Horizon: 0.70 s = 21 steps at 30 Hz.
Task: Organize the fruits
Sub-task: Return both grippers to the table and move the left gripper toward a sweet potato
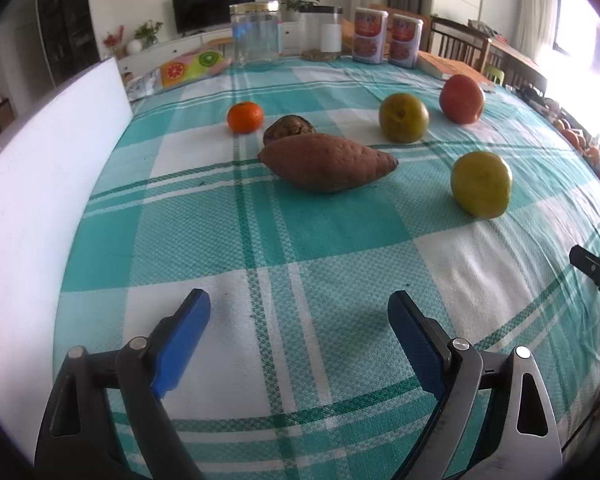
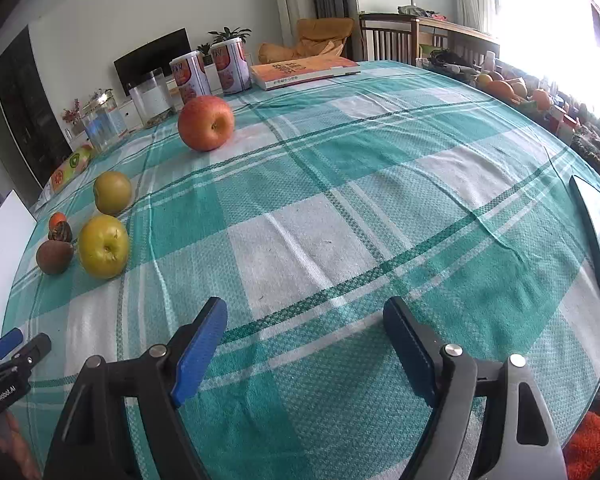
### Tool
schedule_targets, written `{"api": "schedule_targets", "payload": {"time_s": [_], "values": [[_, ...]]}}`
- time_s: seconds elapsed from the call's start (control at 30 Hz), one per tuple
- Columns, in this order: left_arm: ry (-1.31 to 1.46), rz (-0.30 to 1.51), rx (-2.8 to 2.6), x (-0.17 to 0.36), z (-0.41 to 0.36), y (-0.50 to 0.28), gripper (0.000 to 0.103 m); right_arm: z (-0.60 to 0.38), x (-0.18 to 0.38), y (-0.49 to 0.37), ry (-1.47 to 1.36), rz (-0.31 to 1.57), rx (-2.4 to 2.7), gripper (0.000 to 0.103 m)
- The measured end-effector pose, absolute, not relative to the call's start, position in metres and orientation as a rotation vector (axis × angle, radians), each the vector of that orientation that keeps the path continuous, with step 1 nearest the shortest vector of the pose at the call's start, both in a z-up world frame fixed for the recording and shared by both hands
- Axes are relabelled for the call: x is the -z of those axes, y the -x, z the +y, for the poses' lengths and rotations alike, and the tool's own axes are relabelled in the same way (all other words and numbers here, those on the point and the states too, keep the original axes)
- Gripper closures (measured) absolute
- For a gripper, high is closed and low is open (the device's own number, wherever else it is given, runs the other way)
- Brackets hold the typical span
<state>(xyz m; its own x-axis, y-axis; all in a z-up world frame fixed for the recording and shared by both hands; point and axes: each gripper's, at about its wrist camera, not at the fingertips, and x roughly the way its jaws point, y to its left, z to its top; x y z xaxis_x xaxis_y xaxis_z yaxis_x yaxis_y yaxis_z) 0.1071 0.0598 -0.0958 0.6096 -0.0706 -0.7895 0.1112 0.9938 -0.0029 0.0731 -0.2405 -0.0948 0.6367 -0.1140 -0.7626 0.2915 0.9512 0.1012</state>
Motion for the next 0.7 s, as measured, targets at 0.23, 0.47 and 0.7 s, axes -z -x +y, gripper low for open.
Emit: {"api": "schedule_targets", "payload": {"time_s": [0.23, 0.47, 0.7], "values": [[-0.069, 0.922, 0.111, 0.097, 0.051, -0.108, 0.005, -0.237, 0.092, -0.072, -0.189, 0.842, 0.277, 0.019], [-0.069, 0.922, 0.111, 0.097, 0.051, -0.108, 0.005, -0.226, 0.064, -0.056, -0.077, 0.682, 0.365, 0.016], [-0.069, 0.922, 0.111, 0.097, 0.05, -0.107, 0.005, -0.237, 0.072, -0.061, -0.116, 0.732, 0.39, 0.016]]}}
